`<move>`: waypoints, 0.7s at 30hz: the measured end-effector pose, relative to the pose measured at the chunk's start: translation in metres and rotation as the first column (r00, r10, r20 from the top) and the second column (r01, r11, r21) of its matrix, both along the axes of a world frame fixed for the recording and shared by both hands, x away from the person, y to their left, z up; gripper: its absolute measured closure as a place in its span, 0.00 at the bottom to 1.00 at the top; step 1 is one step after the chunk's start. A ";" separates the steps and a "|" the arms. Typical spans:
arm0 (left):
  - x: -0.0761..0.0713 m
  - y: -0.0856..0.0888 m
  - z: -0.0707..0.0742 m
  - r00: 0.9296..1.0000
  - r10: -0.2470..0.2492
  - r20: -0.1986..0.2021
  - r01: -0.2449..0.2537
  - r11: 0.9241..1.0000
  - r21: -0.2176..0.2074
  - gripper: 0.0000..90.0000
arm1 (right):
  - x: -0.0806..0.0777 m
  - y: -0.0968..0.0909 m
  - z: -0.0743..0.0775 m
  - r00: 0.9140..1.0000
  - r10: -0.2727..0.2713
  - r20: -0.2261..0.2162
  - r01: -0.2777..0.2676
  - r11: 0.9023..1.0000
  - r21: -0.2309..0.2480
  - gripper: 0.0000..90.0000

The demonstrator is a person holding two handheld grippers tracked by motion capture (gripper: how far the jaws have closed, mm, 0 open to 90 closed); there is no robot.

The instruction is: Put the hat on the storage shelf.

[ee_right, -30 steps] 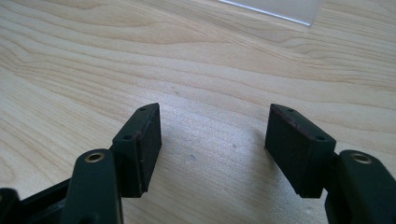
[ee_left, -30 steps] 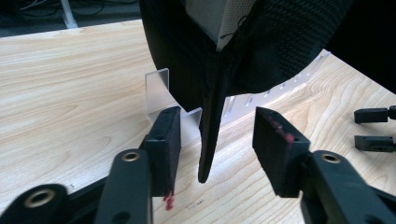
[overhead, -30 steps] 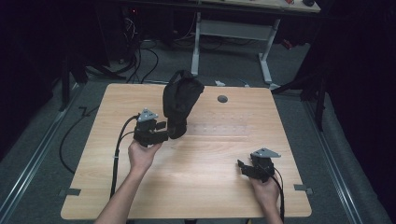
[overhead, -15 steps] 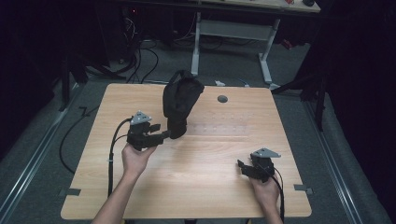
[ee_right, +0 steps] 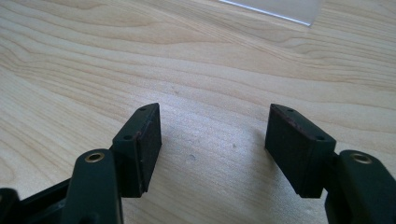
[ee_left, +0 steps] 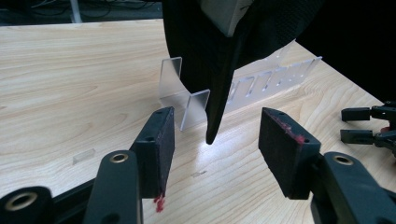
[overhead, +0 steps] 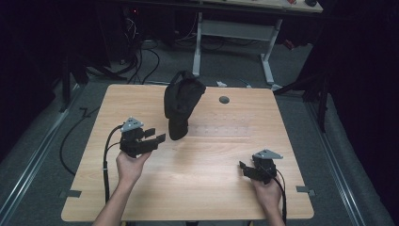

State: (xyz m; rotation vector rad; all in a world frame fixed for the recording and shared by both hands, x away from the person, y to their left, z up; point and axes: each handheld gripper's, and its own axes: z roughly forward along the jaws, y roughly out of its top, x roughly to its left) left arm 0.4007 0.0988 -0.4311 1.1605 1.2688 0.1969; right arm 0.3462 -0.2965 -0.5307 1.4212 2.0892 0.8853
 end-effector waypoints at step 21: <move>-0.019 0.017 -0.022 0.999 0.031 -0.040 -0.031 1.000 -0.006 0.49 | 0.000 0.000 0.000 1.000 0.000 0.000 0.000 1.000 0.000 0.40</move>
